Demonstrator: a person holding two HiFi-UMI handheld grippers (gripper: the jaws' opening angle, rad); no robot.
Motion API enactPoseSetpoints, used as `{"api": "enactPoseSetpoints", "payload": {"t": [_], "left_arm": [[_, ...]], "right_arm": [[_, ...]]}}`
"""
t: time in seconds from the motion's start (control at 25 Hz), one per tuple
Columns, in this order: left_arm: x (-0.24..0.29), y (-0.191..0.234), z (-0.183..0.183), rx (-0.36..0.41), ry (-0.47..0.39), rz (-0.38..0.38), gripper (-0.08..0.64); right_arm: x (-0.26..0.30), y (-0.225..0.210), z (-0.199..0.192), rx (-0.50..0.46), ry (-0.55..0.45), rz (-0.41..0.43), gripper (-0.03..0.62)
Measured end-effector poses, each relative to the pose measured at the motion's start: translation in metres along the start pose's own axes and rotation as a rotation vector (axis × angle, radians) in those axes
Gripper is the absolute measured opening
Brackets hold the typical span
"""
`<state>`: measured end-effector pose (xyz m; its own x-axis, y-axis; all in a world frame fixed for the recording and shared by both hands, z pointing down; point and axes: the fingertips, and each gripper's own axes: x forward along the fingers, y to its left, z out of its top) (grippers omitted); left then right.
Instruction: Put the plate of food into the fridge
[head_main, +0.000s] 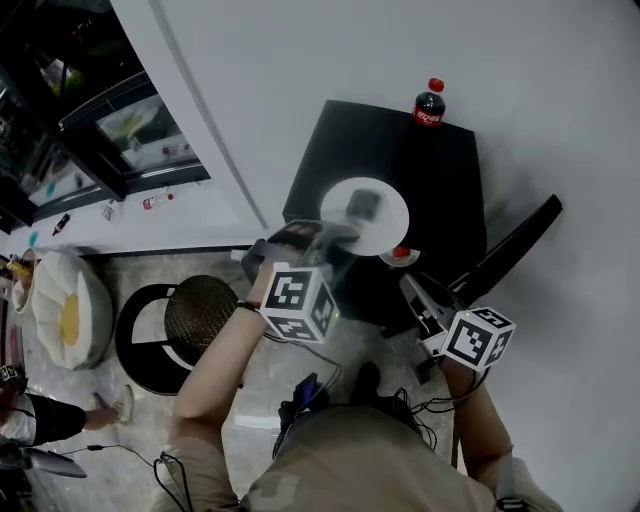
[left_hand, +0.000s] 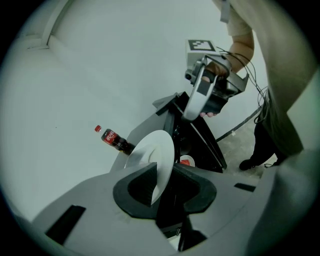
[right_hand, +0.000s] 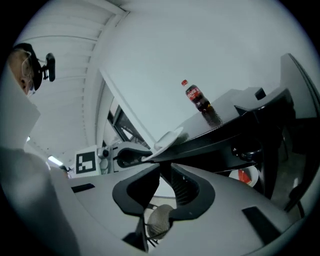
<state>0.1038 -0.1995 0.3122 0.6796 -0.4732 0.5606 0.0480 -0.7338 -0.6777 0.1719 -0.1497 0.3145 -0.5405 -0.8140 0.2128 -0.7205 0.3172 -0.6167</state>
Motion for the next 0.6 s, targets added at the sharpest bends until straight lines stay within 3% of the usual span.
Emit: {"api": "enactPoseSetpoints", "payload": {"t": [0.08,0.16,0.28,0.6], "left_arm": [[-0.001,-0.004,0.001,0.001,-0.005,-0.005,0.081],[-0.006,-0.006,0.003,0.003,-0.012,-0.01,0.081],[-0.014,-0.008,0.006,0.009,-0.03,-0.013,0.081],[-0.028,-0.013,0.003,0.027,-0.044,-0.011,0.081]], "right_arm": [[0.005,0.003,0.006,0.075,-0.023,0.045,0.117],[0.01,0.011,0.015,0.141,-0.044,0.095,0.145],[0.017,0.023,0.028,0.161,-0.063,0.151,0.153],[0.039,0.029,0.033,0.172,-0.071,0.195,0.152]]}}
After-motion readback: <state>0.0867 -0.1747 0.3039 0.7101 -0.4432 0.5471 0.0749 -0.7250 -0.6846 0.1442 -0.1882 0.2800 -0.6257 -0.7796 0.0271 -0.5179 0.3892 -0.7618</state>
